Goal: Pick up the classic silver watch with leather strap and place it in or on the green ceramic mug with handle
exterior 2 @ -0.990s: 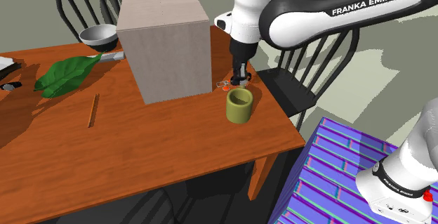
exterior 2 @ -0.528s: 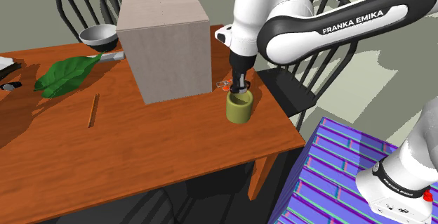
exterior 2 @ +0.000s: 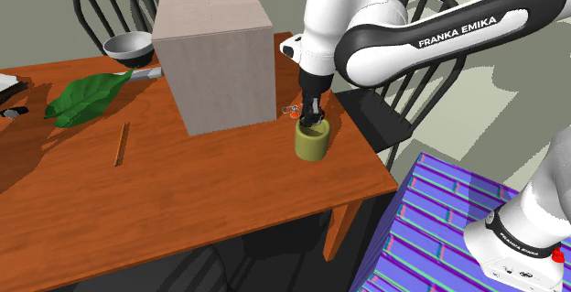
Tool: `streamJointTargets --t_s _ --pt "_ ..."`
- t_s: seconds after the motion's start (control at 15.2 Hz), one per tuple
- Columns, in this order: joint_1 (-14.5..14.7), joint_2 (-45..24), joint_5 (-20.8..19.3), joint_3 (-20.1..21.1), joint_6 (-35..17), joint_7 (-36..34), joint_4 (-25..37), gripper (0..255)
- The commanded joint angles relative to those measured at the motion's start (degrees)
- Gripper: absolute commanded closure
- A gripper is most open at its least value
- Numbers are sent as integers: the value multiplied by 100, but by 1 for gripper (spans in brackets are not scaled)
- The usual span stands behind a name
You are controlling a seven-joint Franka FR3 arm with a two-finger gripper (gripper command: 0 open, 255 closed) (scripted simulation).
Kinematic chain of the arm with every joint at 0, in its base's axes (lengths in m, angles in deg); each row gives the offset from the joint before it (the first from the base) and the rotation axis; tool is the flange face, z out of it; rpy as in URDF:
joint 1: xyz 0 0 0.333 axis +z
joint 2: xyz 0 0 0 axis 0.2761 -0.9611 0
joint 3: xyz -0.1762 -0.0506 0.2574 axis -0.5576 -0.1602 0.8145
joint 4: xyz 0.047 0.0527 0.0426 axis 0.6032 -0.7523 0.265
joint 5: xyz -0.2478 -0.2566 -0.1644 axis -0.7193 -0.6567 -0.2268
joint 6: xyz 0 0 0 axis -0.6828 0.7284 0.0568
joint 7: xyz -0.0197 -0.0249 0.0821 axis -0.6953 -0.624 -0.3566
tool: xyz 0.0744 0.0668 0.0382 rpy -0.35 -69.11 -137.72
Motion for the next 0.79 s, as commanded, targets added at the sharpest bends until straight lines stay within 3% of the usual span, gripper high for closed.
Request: streamJointTargets --t_s 0.0,0.26,0.53,0.73 --pt "0 0 0 0 0 0 0 0" --pt "0 0 0 0 0 0 0 0" --pt "12 285 58 9 690 39 408 0" --pt "12 285 58 9 690 39 408 0"
